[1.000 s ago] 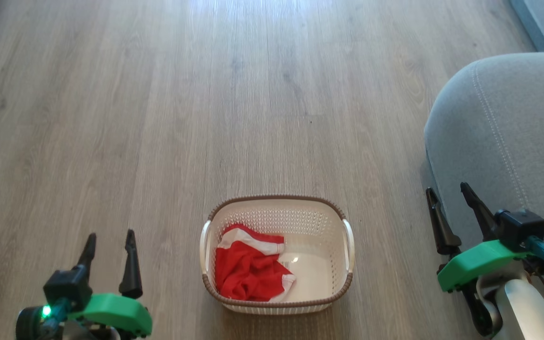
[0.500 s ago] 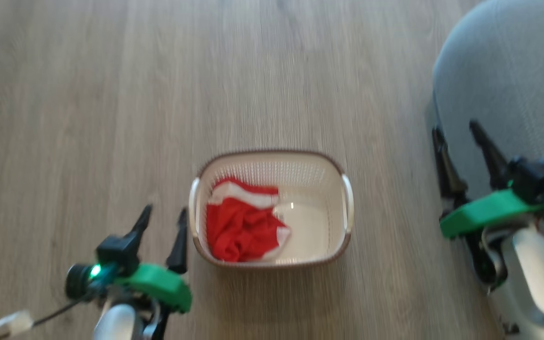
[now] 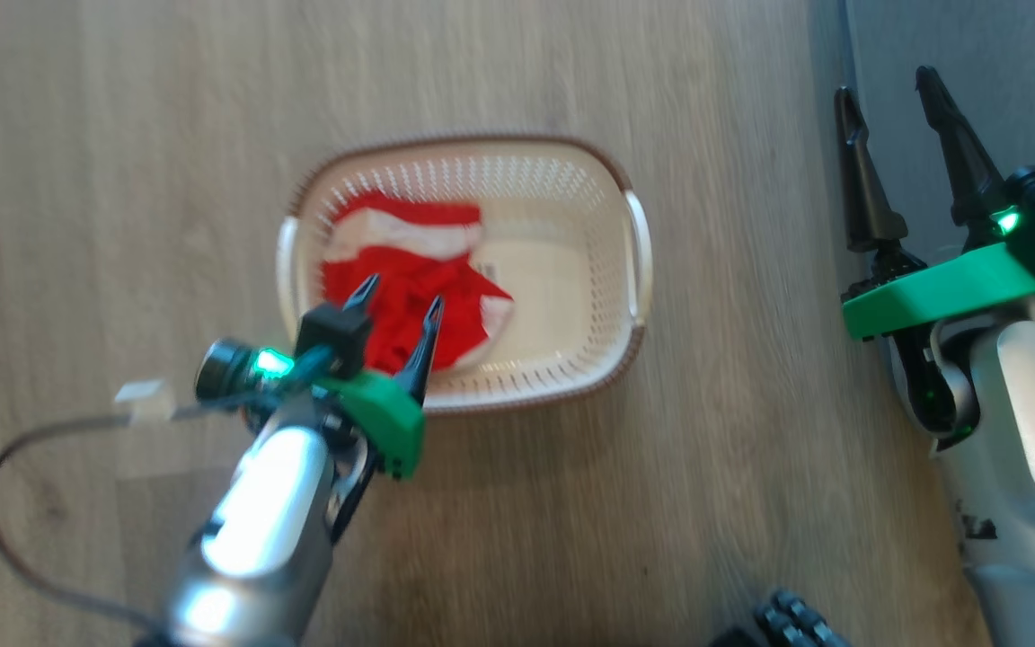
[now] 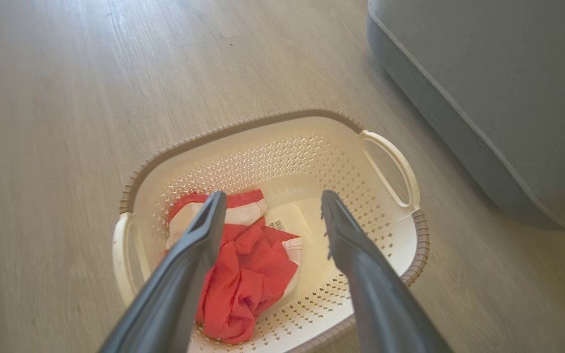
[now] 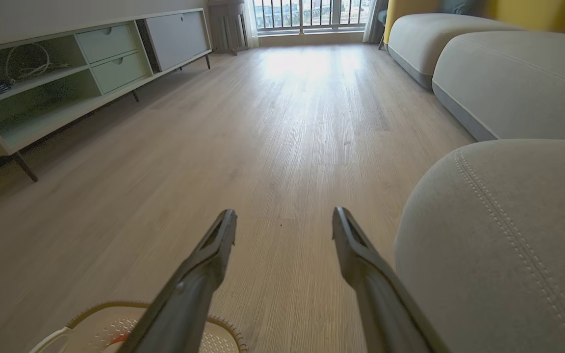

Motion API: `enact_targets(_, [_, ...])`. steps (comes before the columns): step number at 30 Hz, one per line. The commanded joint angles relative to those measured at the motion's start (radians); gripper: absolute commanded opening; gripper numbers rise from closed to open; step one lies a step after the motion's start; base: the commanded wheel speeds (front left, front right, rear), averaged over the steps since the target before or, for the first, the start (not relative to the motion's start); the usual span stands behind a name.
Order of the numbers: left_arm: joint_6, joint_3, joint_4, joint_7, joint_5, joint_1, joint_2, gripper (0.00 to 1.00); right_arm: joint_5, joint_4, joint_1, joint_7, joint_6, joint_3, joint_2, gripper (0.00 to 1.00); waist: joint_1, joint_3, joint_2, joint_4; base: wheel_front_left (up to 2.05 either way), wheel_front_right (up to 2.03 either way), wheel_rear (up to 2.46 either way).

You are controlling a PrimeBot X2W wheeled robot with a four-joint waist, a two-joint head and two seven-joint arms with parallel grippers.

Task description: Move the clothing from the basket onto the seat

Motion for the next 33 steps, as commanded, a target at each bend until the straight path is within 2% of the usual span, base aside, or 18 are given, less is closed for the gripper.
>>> enact_targets(1, [-0.001,-0.004,0.039,-0.005,0.022,-0.052,0.007,1.00,-0.004,-0.036,-0.001,-0.009,0.000,0.011,-0.002,1.00,-0.0004,0.089,0.0000,-0.053,0.00,0.00,0.00])
enact_targets(6, [0.026,-0.088,0.239,0.023,0.083,-0.236,0.007,1.00,-0.004,-0.043,-0.015,-0.009,0.000,0.009,0.019,1.00,-0.0004,0.167,0.0000,-0.092,0.00,0.00,0.00])
enact_targets(17, [0.063,-0.243,0.551,0.248,0.228,-0.544,0.008,1.00,-0.001,-0.054,-0.058,-0.009,0.000,0.025,0.071,1.00,-0.0004,0.295,0.0000,-0.161,0.00,0.00,0.00])
enact_targets(26, [0.053,-0.373,0.622,0.372,0.345,-0.638,0.022,1.00,0.010,-0.062,-0.075,-0.009,0.000,0.040,0.106,1.00,-0.0004,0.360,0.0000,-0.197,0.00,0.00,0.00])
enact_targets(29, [0.057,-0.412,0.633,0.420,0.380,-0.662,0.042,1.00,0.015,-0.066,-0.080,-0.009,0.000,0.039,0.113,1.00,-0.0004,0.382,0.0000,-0.207,0.00,0.00,0.00])
enact_targets(33, [0.041,-0.468,0.642,0.499,0.431,-0.687,0.083,1.00,0.021,-0.071,-0.085,-0.009,0.000,0.043,0.122,1.00,-0.0004,0.410,0.0000,-0.220,0.00,0.00,0.00])
